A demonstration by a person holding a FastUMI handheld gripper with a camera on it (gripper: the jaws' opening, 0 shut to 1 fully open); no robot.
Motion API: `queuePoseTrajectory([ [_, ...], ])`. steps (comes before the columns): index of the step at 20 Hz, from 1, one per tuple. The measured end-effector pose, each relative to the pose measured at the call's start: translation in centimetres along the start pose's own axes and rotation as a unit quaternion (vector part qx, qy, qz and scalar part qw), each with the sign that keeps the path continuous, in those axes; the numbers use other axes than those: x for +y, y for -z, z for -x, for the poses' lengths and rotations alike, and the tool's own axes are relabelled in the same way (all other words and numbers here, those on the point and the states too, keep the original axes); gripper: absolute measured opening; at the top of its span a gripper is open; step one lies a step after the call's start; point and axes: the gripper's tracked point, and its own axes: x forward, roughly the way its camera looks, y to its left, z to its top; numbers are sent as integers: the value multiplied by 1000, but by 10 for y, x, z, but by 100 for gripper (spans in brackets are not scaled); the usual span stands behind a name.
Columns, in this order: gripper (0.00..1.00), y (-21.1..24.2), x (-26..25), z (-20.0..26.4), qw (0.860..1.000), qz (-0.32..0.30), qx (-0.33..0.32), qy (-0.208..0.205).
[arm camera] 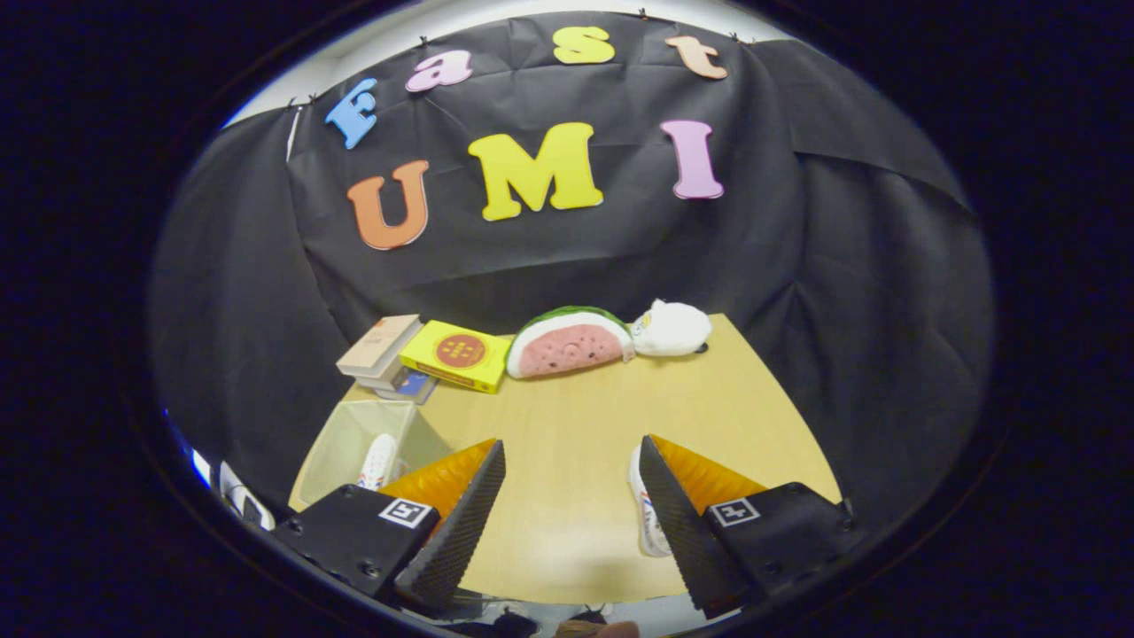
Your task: Open the storage box then place both shoes into the box .Put the left shoe in first, then the right shoe, with the right side of both shoes facing outward in a uniform manner.
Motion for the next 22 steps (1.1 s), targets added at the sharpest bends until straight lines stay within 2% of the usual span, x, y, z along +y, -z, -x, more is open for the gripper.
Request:
queuePoseTrajectory([
  [3, 98, 18, -55, -16, 999, 13, 23, 22],
  [9, 98, 79, -127, -82, 993, 25, 110, 30],
  [16, 99, 146, -139, -142, 975, 13, 221, 1],
  [22, 99, 165, -136, -194, 962, -1, 271, -21],
])
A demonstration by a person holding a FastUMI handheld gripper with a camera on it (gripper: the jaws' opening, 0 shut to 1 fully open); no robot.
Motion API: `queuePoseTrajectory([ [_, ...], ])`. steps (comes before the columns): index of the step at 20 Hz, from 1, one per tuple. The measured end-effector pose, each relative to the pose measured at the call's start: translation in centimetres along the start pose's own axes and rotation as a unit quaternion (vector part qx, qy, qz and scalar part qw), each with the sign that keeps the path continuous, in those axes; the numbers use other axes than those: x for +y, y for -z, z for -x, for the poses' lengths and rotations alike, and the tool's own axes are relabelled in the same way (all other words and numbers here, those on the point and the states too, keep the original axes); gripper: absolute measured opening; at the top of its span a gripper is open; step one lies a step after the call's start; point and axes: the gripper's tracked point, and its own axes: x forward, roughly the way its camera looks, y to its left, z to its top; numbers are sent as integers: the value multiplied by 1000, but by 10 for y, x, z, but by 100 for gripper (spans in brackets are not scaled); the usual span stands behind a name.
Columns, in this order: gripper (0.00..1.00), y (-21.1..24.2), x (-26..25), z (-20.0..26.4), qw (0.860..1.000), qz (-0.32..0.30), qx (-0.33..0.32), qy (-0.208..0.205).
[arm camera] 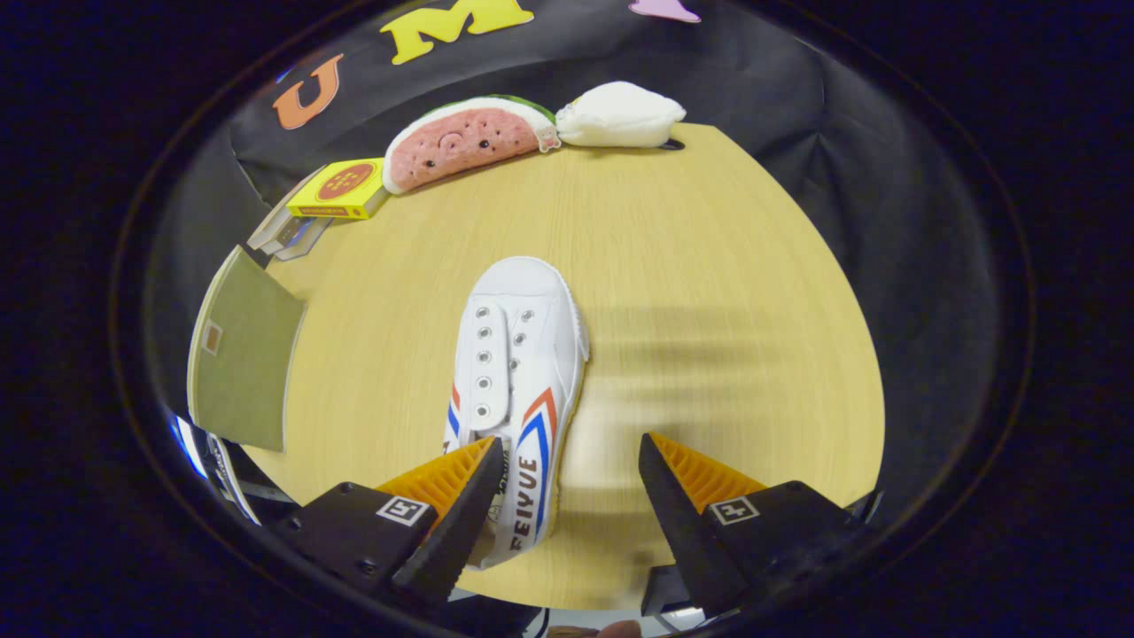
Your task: Open the storage box then place both shoes into the box .Put the left shoe in first, then the right shoe, with the right side of both shoes facing outward in a uniform manner.
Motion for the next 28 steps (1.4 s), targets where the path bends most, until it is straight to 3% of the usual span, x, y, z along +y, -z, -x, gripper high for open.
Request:
queuePoseTrajectory([
  [4, 97, 0, 10, -15, 999, 9, 32, -14],
  [6, 92, -2, 17, -17, 999, 19, 38, -29],
  [9, 57, 0, 22, -17, 999, 11, 39, -28],
  [10, 54, -1, 22, -15, 999, 2, 38, -24],
  [13, 29, -9, 17, -11, 1000, -20, 16, -18],
  [16, 10, -6, 30, -5, 998, -48, 15, -30],
  [20, 8, -1, 68, 25, 993, -106, 5, -59],
  [28, 8, -13, 186, 130, 986, -145, -59, -61],
])
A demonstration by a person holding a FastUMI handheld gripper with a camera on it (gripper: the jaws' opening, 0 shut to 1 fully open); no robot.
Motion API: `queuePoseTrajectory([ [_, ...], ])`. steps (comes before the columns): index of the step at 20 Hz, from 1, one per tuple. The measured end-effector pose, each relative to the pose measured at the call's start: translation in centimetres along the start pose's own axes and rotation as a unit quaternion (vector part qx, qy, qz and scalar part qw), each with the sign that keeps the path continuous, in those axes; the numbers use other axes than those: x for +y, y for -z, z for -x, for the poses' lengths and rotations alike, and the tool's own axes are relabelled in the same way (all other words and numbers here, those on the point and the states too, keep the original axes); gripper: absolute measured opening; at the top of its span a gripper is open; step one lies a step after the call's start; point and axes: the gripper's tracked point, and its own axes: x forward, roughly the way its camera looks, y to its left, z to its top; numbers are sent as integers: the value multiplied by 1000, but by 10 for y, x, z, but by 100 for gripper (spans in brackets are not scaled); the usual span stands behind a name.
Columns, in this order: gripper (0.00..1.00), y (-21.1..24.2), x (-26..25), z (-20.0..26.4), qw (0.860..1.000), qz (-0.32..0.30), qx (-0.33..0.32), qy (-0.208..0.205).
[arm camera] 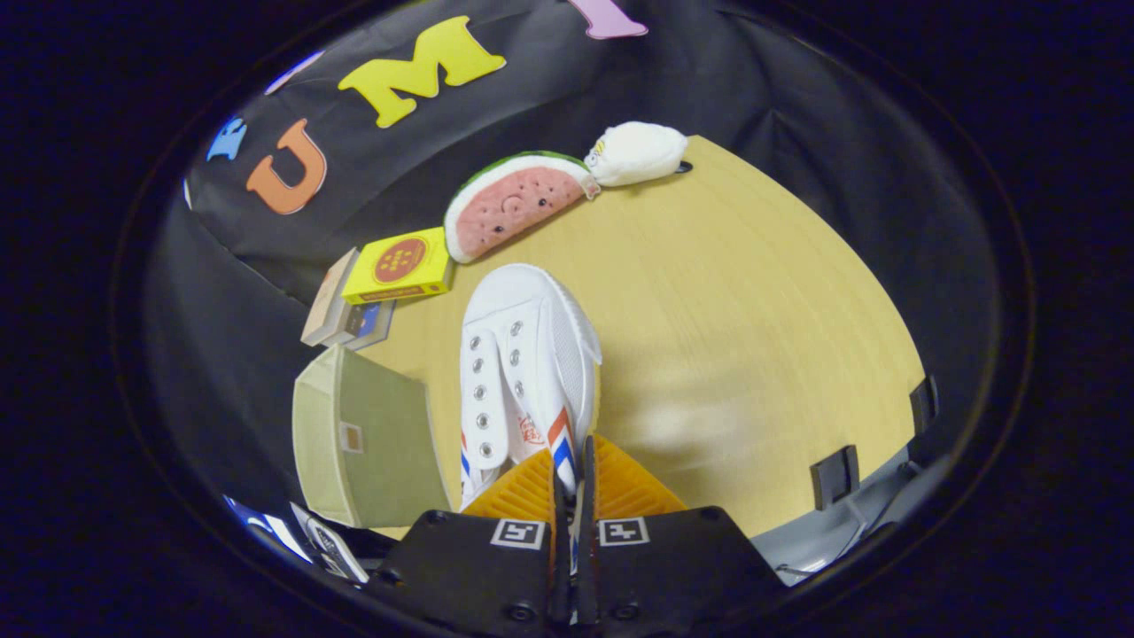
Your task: Open the storage box then place both shoes into the box .Put the left shoe in first, then the right shoe, with the right side of both shoes facing outward in a uniform manner.
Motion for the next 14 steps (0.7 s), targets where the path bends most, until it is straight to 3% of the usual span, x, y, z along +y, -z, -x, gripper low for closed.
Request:
queuePoseTrajectory([
  [5, 8, 19, 118, 17, 999, 18, -27, -20],
  [9, 8, 41, 203, 1, 998, 37, -32, -38],
  [14, 8, 66, 263, -39, 996, 85, -30, -20],
])
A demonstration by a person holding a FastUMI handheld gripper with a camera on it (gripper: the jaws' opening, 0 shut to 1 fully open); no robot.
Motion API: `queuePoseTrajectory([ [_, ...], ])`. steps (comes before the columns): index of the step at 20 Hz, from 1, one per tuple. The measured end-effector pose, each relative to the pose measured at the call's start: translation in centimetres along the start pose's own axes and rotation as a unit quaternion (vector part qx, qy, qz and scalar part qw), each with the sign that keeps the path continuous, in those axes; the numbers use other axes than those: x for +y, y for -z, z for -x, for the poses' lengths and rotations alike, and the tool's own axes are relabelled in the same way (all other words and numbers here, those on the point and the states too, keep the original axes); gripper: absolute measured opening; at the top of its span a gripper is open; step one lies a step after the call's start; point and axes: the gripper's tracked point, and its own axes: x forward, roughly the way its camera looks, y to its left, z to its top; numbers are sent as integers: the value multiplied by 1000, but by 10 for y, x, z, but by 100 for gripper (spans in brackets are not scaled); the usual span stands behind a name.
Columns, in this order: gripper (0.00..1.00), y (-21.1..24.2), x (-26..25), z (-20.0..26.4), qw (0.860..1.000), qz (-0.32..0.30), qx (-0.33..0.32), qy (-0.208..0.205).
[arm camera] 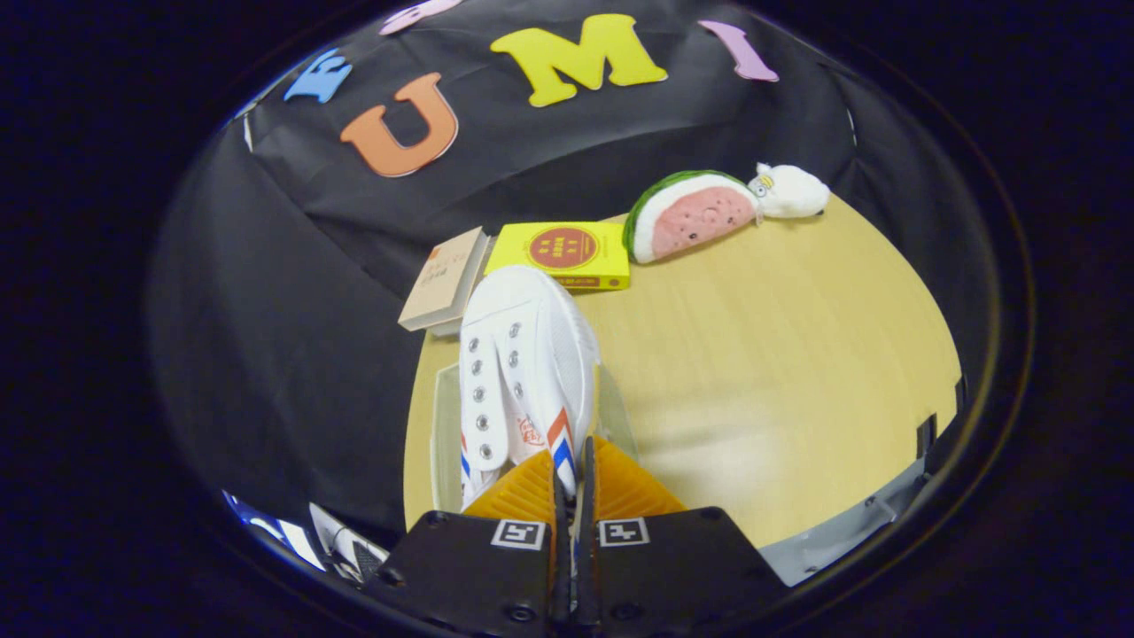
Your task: Open the storage box then place both shoes into the box .Put the left shoe in first, then the right shoe, with the right side of both shoes facing outward in a uniform manner.
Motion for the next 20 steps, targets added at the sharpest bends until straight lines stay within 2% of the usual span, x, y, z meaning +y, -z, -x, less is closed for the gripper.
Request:
queuePoseTrajectory([
  [3, 8, 11, 8, -23, 1000, 7, 9, 22],
  [8, 8, 27, -6, -47, 998, 25, 30, 52],
  [10, 9, 32, -12, -54, 998, 17, 39, 56],
  [12, 13, 33, -12, -56, 998, 17, 38, 49],
  [13, 22, 32, -11, -56, 998, 16, 38, 45],
  [14, 25, 31, -6, -57, 999, 14, 35, 33],
  [16, 45, 24, -5, -51, 999, 13, 19, 27],
  [20, 65, 0, -1, -26, 998, 44, -38, 22],
])
